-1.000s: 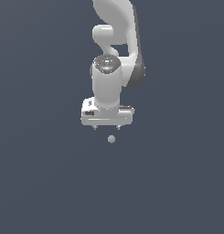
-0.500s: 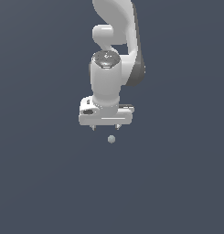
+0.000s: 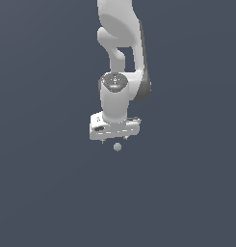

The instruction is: Pick up the object and move it to a goal position.

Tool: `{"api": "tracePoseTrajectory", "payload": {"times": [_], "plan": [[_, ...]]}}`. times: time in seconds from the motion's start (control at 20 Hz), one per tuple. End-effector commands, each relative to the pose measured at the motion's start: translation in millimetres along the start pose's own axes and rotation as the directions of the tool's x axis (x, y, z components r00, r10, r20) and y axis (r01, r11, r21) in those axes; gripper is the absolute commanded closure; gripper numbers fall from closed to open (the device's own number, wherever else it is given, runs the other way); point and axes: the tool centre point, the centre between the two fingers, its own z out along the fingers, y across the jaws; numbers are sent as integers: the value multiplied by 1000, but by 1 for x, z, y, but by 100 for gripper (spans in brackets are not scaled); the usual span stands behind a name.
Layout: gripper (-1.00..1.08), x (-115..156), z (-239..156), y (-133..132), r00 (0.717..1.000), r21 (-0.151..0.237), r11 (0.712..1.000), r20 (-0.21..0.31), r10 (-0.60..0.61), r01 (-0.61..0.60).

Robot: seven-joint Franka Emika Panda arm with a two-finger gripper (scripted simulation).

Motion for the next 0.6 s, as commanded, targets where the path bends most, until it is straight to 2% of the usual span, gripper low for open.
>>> {"api": "tracePoseTrajectory", "payload": {"times": [0.0, 0.25, 0.55], "plan": [[-92, -7, 22, -7, 999, 11, 999, 12, -41, 41], [-92, -16, 49, -15, 995, 28, 995, 24, -93, 93], [-92, -18, 55, -17, 994, 32, 994, 28, -101, 100]]}}
